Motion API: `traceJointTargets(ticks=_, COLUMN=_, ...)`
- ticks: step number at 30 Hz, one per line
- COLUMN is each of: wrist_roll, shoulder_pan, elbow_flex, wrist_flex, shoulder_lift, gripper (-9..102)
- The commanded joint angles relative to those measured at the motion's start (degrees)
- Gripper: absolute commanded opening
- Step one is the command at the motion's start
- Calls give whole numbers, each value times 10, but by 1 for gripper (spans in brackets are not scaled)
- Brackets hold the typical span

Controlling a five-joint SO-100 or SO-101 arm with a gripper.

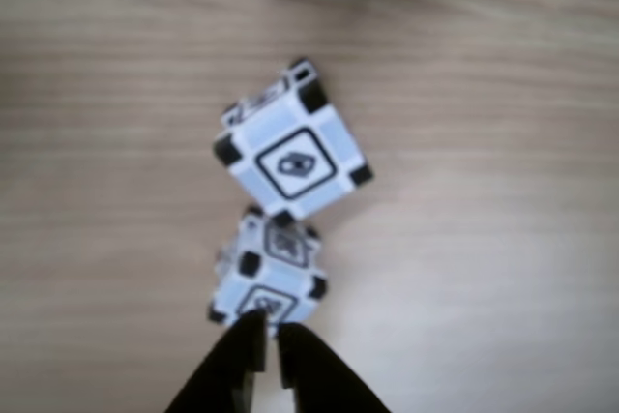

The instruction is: Stack cubes from left to right.

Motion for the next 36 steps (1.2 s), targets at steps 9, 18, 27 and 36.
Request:
traceJointTargets(ticks=9, wrist_roll=162, shoulder_pan=8, elbow_flex=-16, wrist_flex=5, shoulder_lift=10, gripper=0)
traceJointTargets(ticks=18, wrist_roll=117, shoulder_pan=6, elbow_flex=-20, wrist_flex=1, shoulder_lift=13, gripper=0)
traceJointTargets(ticks=27, wrist_roll=102, shoulder_pan=-2, elbow_flex=-21, wrist_flex=6, shoulder_lift=13, gripper=0)
traceJointTargets(ticks=36, wrist_roll=124, shoulder_pan=-6, elbow_flex=-23, wrist_flex=1, shoulder_lift=4, gripper=0)
